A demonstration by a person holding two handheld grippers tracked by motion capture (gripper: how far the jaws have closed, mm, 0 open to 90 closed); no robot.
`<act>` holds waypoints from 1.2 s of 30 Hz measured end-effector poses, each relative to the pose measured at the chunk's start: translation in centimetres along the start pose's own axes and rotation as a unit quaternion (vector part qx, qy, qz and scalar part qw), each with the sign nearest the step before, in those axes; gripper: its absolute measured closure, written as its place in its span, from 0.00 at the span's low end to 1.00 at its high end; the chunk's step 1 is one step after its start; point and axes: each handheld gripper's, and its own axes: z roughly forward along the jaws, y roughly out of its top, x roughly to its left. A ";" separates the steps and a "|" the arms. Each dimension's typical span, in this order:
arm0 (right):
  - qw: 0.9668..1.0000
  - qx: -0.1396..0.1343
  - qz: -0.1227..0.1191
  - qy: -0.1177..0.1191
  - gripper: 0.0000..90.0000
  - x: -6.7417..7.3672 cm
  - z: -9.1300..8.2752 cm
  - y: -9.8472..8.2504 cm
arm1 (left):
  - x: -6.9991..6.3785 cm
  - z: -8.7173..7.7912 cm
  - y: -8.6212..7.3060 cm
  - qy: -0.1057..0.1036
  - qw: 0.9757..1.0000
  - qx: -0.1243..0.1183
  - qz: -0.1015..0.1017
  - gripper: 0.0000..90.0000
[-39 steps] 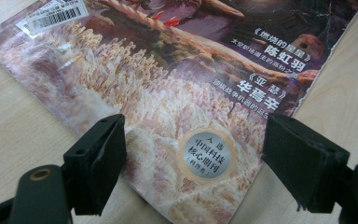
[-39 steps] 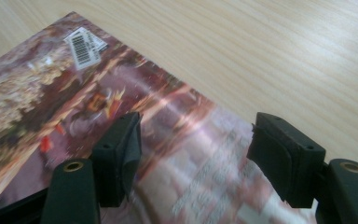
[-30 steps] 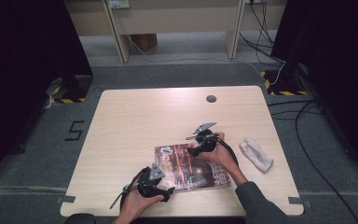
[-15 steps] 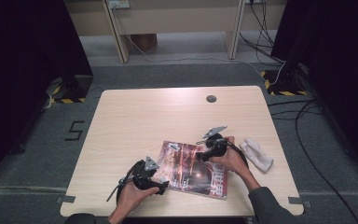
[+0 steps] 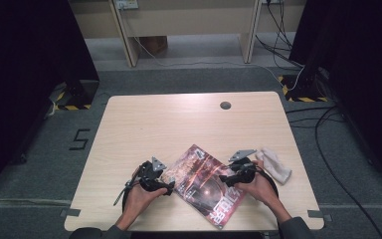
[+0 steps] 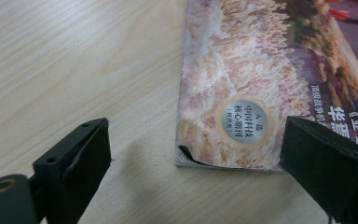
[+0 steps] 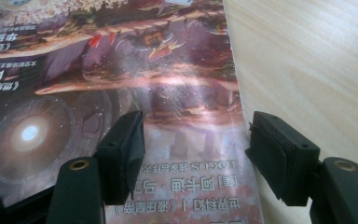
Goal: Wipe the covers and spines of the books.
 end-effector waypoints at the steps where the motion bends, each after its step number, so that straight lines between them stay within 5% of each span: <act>1: 1.000 0.001 0.000 0.000 0.41 0.2 -0.2 -0.2 | 0.0 0.0 0.0 0.000 1.000 -0.001 0.003 0.10; 9: 1.000 -0.006 0.011 -0.002 0.42 0.9 -0.8 -1.2 | -0.1 -0.4 -0.3 -0.007 1.000 -0.017 -0.007 0.19; 16: 0.999 -0.019 0.030 0.006 0.52 0.2 -0.9 -1.1 | -2.6 -2.1 -1.2 -0.046 0.998 -0.045 -0.007 0.20; 22: 0.998 -0.033 0.049 0.018 0.54 -0.5 -0.7 -0.4 | -5.0 -2.3 -2.7 -0.079 0.996 -0.032 0.003 0.20; 27: 0.998 -0.025 0.048 0.020 0.55 -0.6 0.1 0.2 | -6.3 -2.1 -2.8 -0.088 0.996 -0.026 0.018 0.21; 36: 0.995 -0.033 0.083 0.046 0.58 -1.4 0.9 0.6 | -6.3 -1.5 -2.6 -0.081 0.996 -0.024 0.020 0.21</act>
